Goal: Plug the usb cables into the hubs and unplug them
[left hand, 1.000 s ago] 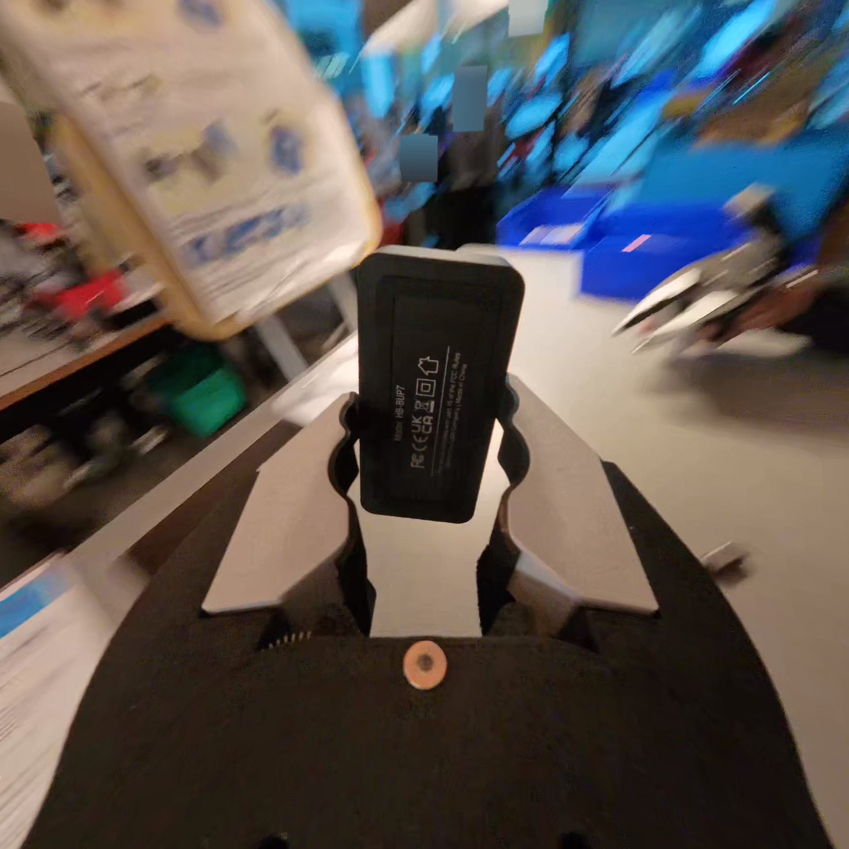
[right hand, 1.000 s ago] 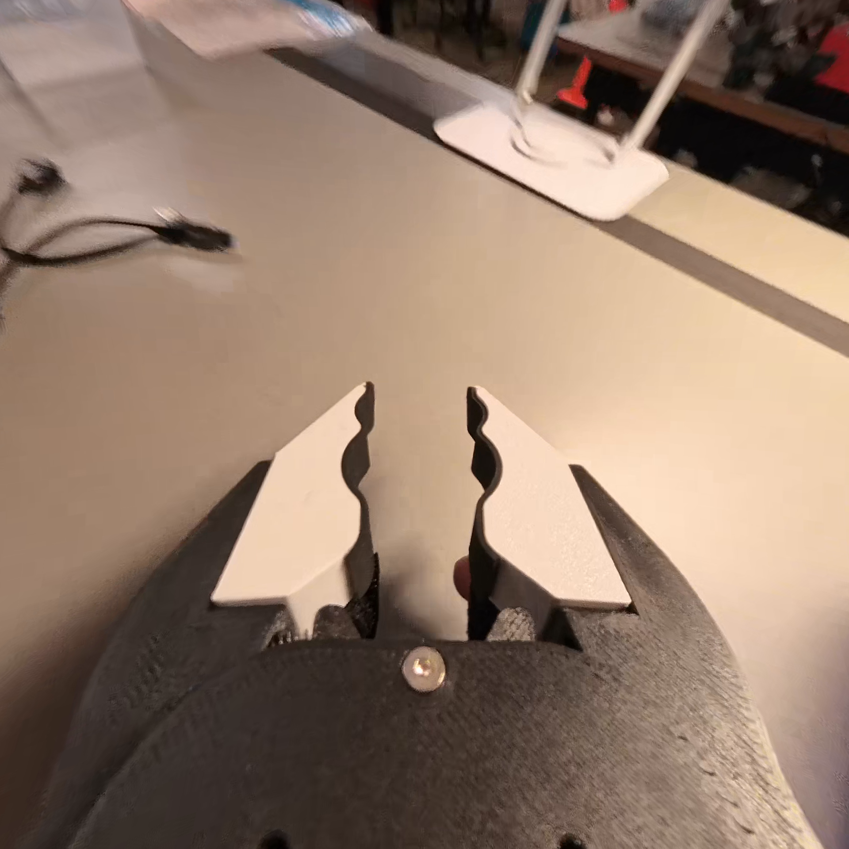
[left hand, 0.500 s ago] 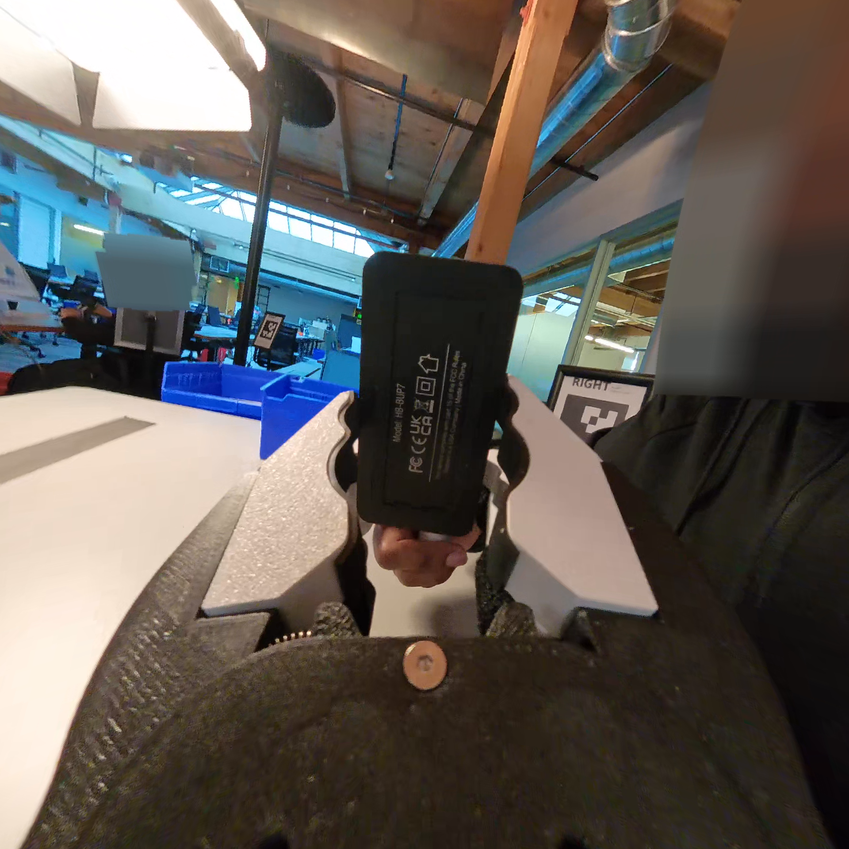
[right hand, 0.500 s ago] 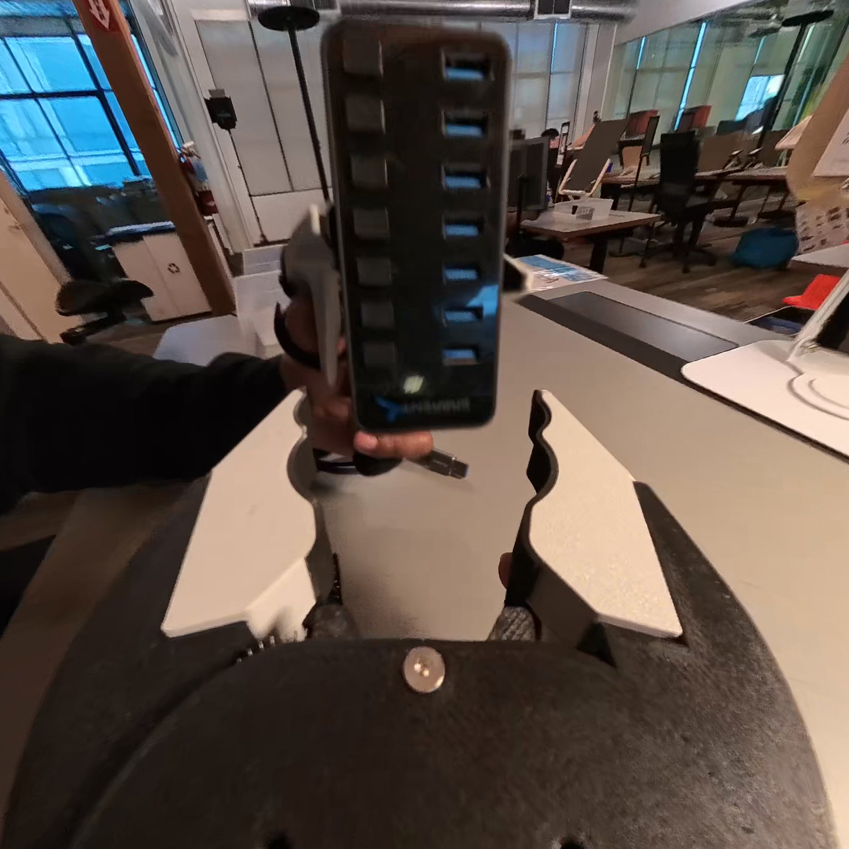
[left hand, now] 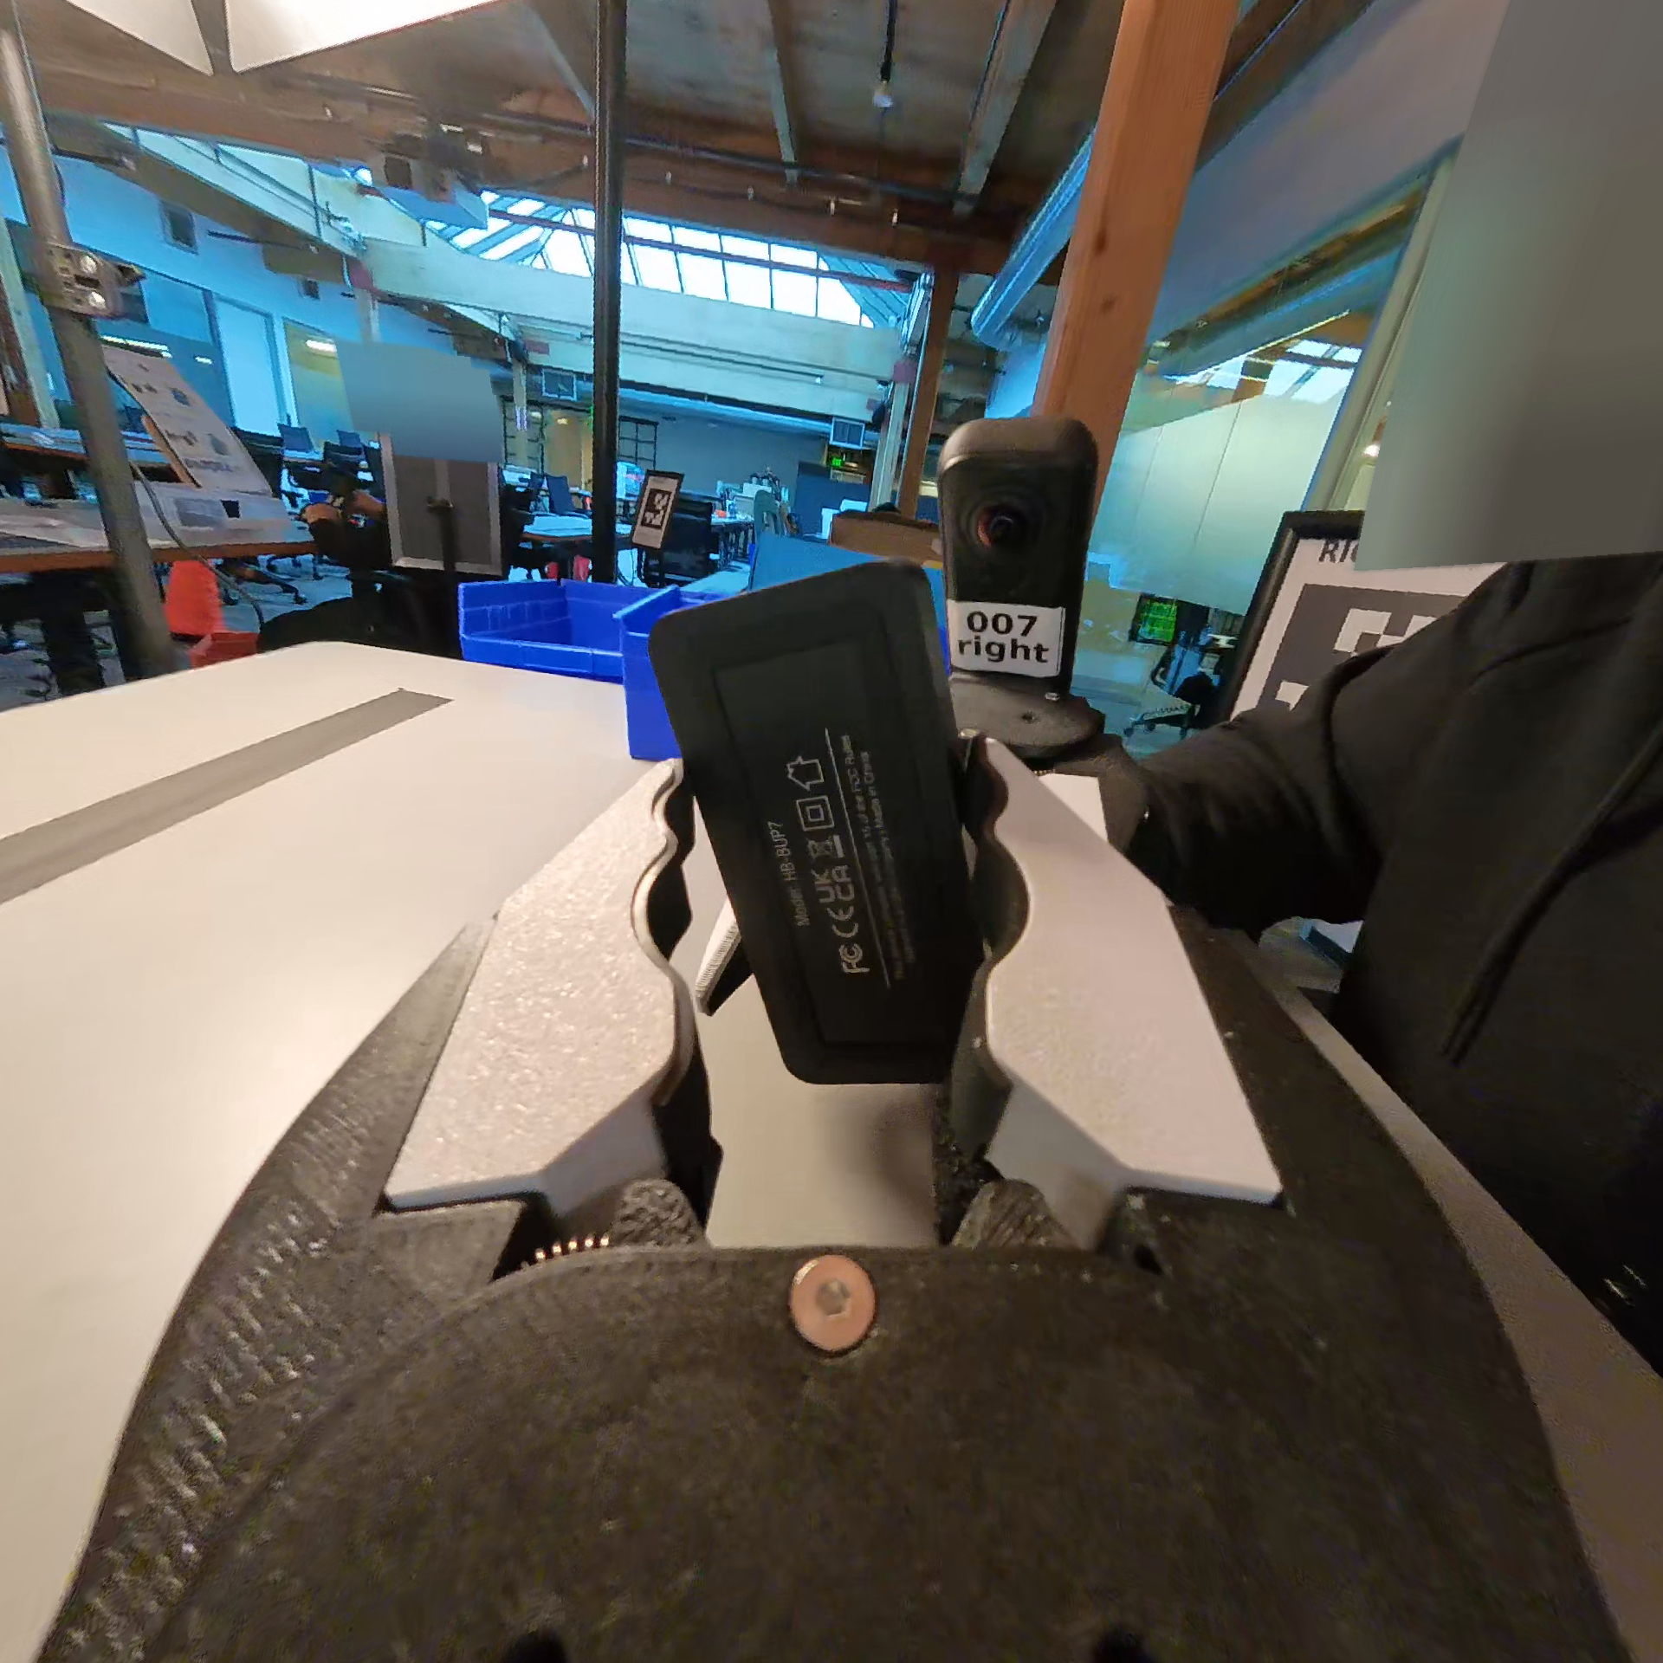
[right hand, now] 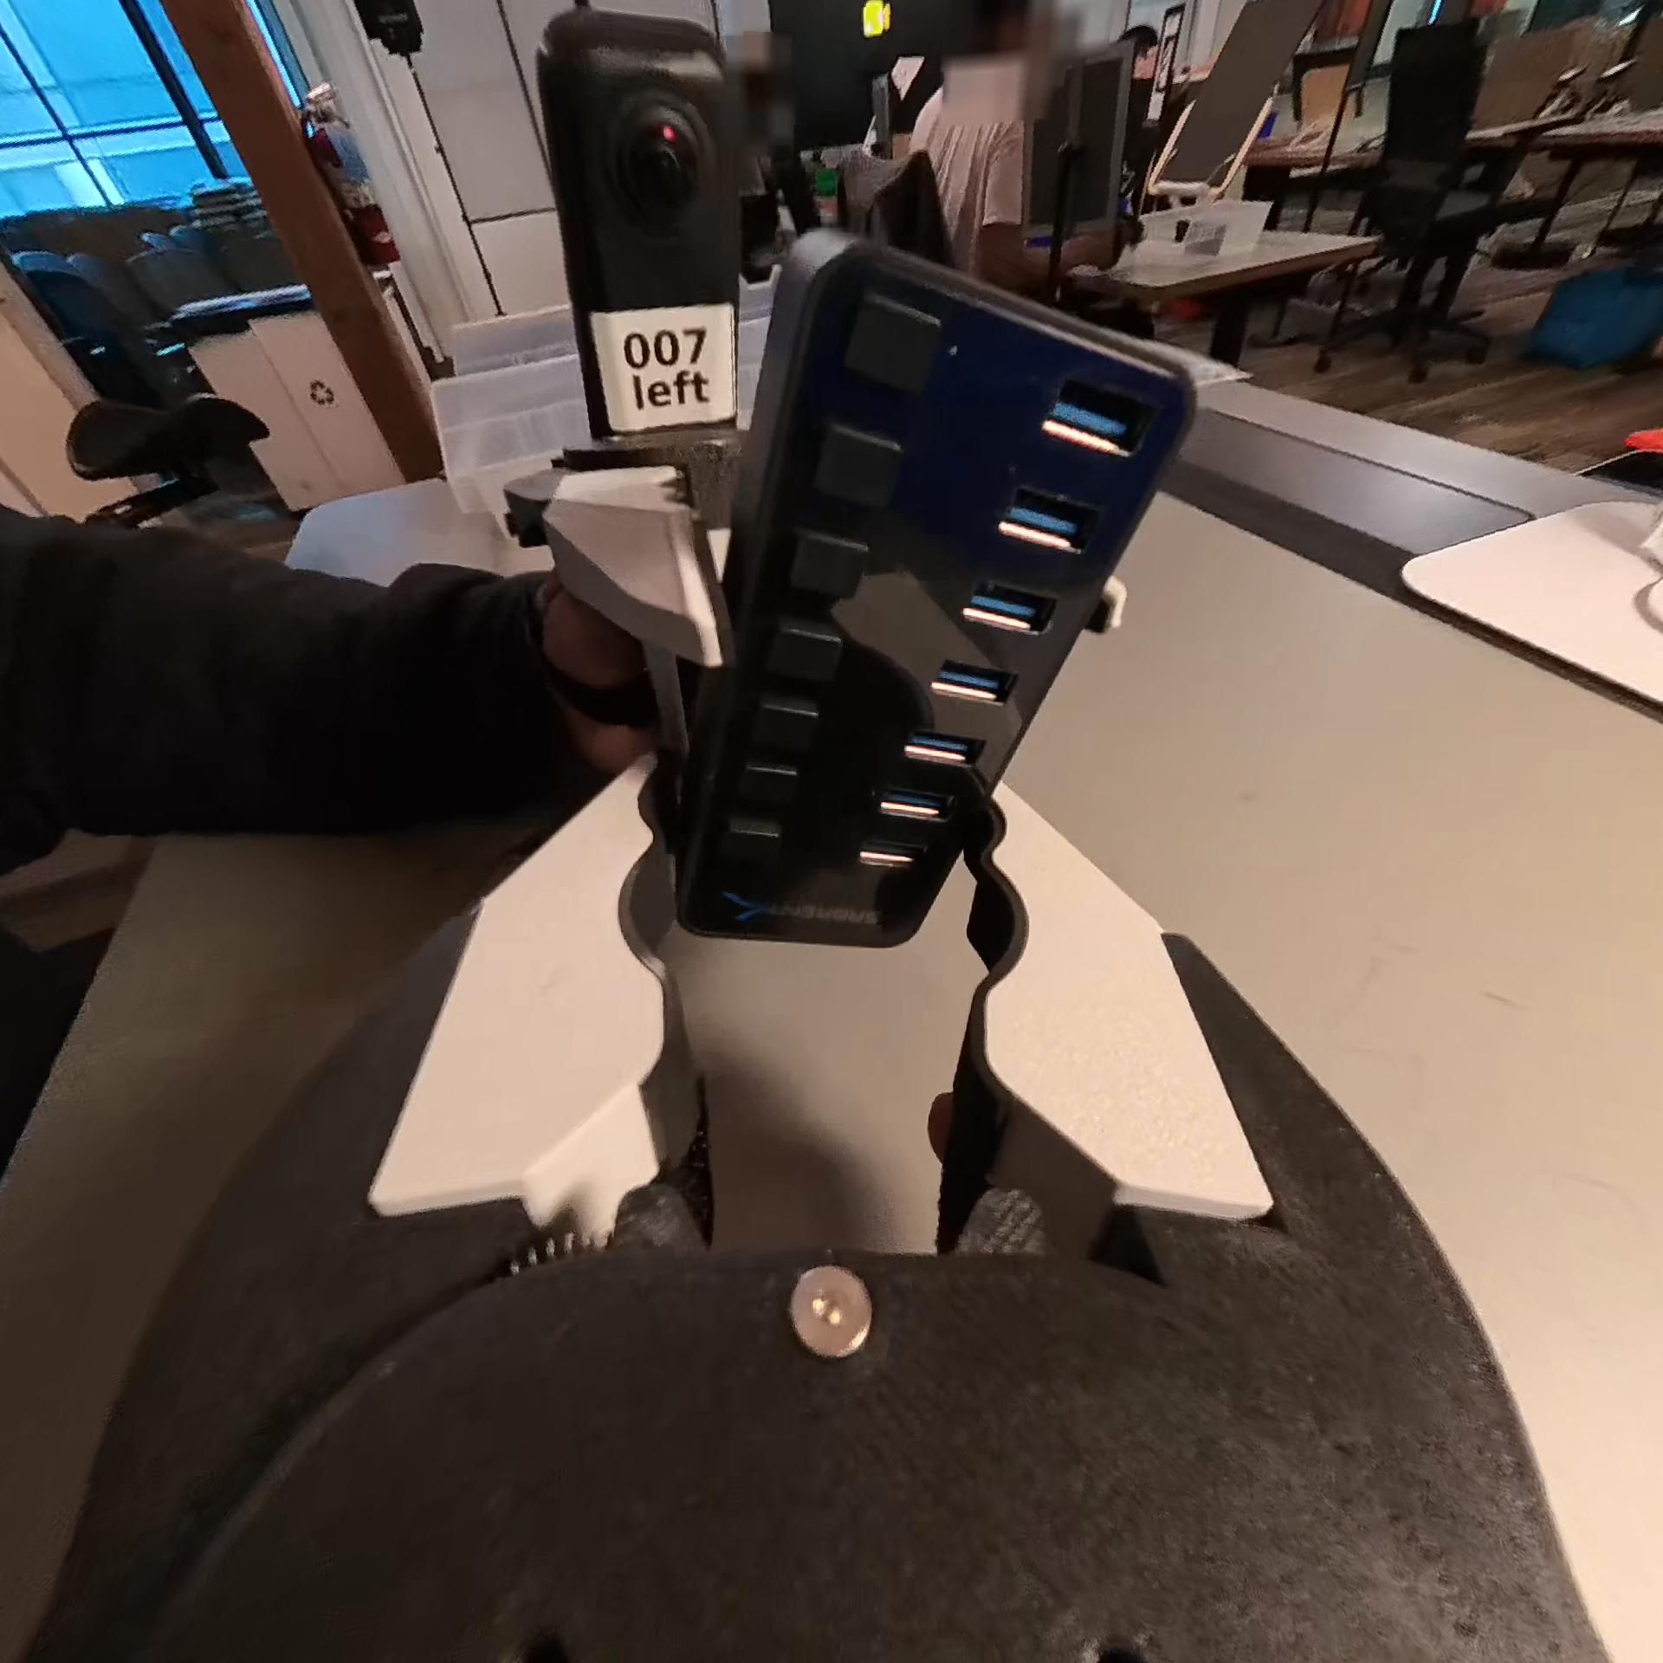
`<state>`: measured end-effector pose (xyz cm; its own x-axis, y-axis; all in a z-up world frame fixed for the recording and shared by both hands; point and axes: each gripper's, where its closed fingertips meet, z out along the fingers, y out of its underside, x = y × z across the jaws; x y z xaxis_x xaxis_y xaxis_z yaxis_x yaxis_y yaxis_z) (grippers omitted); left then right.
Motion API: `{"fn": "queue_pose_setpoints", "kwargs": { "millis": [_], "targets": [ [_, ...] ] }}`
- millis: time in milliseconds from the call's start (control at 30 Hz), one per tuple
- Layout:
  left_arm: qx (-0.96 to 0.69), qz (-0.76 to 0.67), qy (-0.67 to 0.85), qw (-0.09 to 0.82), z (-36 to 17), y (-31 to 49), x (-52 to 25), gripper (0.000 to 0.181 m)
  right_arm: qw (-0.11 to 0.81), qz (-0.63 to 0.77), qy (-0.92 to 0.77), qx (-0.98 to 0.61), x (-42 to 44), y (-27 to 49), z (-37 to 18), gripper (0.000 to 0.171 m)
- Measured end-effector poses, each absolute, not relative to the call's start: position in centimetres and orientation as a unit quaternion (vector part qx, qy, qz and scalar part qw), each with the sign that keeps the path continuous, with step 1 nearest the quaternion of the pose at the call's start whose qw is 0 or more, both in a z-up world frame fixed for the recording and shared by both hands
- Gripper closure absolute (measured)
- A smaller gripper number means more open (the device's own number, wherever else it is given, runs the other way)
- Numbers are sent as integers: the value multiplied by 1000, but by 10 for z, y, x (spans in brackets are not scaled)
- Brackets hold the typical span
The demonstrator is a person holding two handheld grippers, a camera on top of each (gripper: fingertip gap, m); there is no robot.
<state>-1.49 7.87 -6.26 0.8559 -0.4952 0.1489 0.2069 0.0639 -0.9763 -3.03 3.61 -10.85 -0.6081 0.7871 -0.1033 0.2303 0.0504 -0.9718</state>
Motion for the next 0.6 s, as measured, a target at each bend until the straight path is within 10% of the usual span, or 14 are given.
{"fn": "queue_pose_setpoints", "kwargs": {
  "millis": [600],
  "targets": [
    [-723, -337, 49, 602, -97, 74, -35, 117, 276, 406, -786, -377, -20, 77, -150, 112]
  ]
}}
